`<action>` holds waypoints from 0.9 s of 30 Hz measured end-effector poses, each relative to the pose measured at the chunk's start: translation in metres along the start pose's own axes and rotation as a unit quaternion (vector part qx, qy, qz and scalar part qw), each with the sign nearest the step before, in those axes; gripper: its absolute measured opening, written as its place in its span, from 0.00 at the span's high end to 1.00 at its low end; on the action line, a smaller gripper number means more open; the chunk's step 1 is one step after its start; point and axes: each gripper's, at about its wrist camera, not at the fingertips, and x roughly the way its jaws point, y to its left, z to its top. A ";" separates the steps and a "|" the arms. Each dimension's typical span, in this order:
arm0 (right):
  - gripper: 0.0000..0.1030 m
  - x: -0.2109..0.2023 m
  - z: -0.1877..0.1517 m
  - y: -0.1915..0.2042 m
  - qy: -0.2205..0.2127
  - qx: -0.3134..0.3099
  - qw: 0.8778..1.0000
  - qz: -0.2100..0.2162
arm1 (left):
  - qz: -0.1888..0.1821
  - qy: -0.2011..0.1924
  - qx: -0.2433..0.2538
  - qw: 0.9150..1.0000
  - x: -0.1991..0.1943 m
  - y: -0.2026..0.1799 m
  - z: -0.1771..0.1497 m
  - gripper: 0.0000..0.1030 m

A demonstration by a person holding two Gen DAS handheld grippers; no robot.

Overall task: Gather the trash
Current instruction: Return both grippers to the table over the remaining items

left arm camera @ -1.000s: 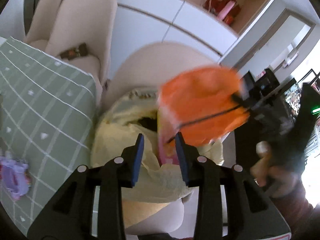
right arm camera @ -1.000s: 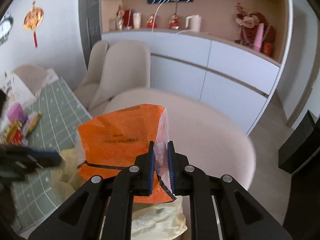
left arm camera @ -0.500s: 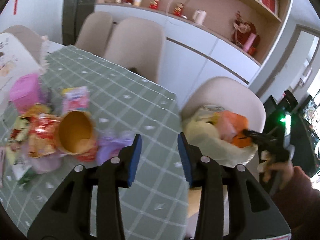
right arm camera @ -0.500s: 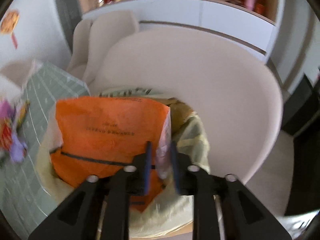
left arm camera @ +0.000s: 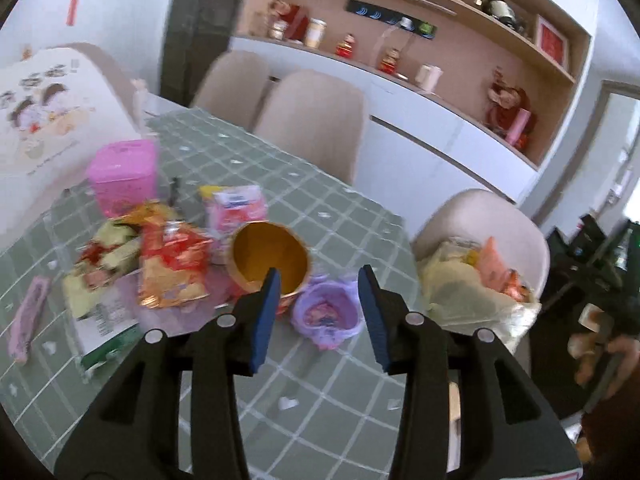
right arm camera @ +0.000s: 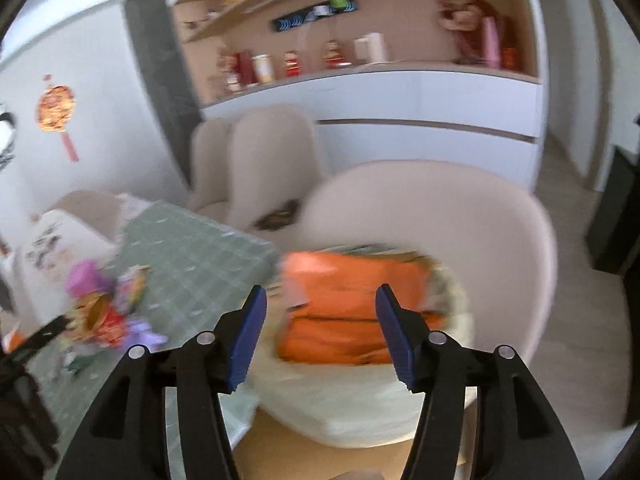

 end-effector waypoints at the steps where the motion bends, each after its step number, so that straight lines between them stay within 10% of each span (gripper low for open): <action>1: 0.48 -0.001 -0.004 0.010 -0.002 -0.012 1.000 0.010 | 0.001 -0.006 -0.008 1.000 -0.003 0.005 -0.005 0.63; 17: 0.48 0.035 -0.064 0.173 0.049 -0.094 0.983 0.148 | 0.193 -0.025 -0.029 0.980 -0.114 0.123 -0.014 0.57; 27: 0.48 0.053 -0.095 0.227 0.074 -0.152 0.977 0.130 | 0.210 0.036 -0.054 0.976 -0.059 0.217 -0.037 0.57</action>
